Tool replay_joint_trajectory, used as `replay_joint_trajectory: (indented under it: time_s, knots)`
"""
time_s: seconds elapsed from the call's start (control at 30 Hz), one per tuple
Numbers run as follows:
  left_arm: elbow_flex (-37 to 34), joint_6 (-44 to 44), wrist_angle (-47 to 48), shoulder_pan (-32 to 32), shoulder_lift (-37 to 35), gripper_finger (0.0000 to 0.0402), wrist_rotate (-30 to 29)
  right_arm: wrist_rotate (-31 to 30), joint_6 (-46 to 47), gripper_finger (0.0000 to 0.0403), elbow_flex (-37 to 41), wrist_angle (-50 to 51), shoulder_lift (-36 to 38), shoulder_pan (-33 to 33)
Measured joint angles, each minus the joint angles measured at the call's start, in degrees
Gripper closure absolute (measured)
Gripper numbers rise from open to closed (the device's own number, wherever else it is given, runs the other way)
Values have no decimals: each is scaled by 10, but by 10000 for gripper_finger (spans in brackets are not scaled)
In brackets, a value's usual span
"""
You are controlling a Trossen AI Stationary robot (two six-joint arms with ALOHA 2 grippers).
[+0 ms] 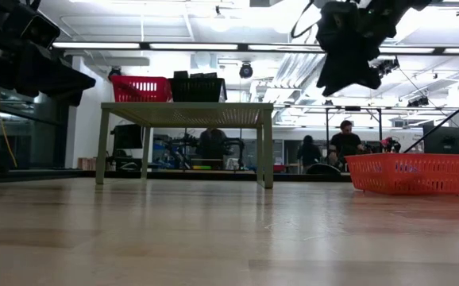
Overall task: Pick & Place Office Desk Supplies
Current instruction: Put the orange bin on the shelf
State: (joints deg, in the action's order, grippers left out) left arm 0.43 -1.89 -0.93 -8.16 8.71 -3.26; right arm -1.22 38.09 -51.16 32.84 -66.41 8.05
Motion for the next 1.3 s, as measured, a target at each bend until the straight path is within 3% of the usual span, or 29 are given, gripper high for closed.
replay_joint_trajectory:
  time_s: [0.3,0.9,1.13,1.3]
  knots:
    - [0,0,0,0,0,345,0,1,29,308,0,37,0,0]
    - [0,0,0,0,0,345,0,91,105,308,0,81,-10,41]
    - [0,0,0,0,0,345,0,191,174,308,-5,90,-52,41]
    - [0,0,0,0,0,345,0,214,203,308,-58,125,-77,41]
